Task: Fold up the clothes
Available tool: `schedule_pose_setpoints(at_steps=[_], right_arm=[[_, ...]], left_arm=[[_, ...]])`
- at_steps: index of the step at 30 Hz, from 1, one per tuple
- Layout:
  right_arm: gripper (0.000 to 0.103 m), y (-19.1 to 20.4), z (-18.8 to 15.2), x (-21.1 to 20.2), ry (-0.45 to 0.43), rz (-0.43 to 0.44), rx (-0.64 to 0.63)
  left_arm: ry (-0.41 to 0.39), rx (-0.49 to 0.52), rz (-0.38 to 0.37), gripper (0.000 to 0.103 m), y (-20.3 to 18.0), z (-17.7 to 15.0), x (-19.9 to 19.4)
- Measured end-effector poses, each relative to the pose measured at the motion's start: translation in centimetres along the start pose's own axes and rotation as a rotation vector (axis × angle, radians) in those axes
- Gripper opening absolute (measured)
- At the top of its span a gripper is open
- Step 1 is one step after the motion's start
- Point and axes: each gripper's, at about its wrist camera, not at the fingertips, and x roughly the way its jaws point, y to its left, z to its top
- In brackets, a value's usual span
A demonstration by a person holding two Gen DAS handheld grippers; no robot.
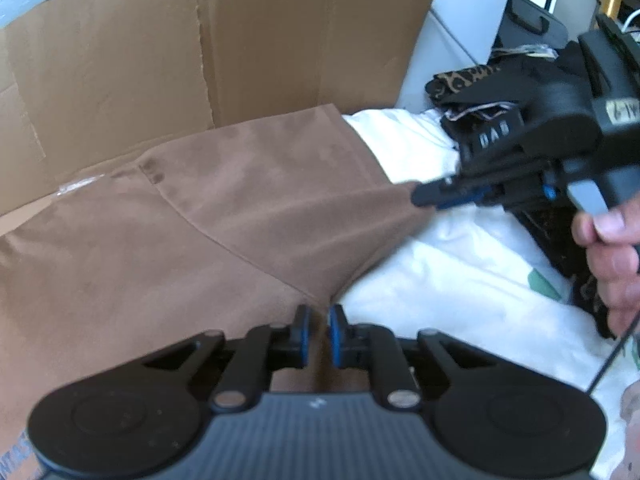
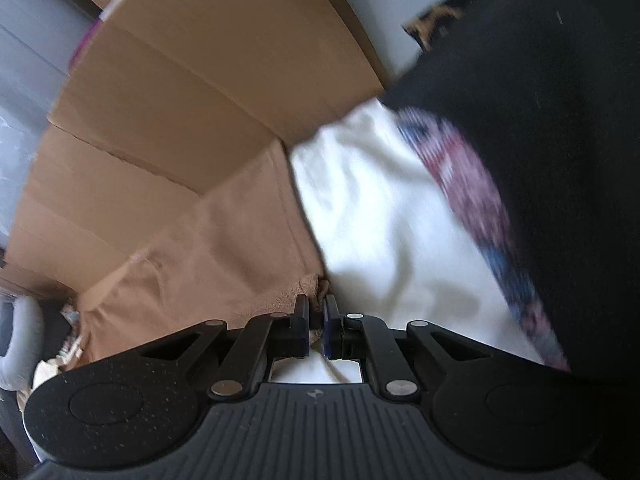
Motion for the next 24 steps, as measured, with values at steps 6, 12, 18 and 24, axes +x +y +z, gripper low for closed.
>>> schedule_pose_setpoints(at_steps=[6, 12, 18, 24], right_arm=[[0.005, -0.3, -0.3, -0.4, 0.020, -0.005, -0.005], [0.005, 0.3, -0.1, -0.3, 0.014, -0.049, -0.070], [0.006, 0.8, -0.3, 0.2, 0.010, -0.091, -0.134], [0.010, 1.4, -0.3, -0.8, -0.016, -0.116, -0.177]], left_arm=[[0.018, 0.028, 0.012, 0.026, -0.3, -0.3, 1.3], [0.014, 0.020, -0.026, 0.006, 1.0, 0.1, 0.5], [0.039, 0.032, -0.102, 0.003, 2.1, 0.0, 0.1], [0.008, 0.000, -0.145, 0.010, 3.3, 0.8, -1.4]])
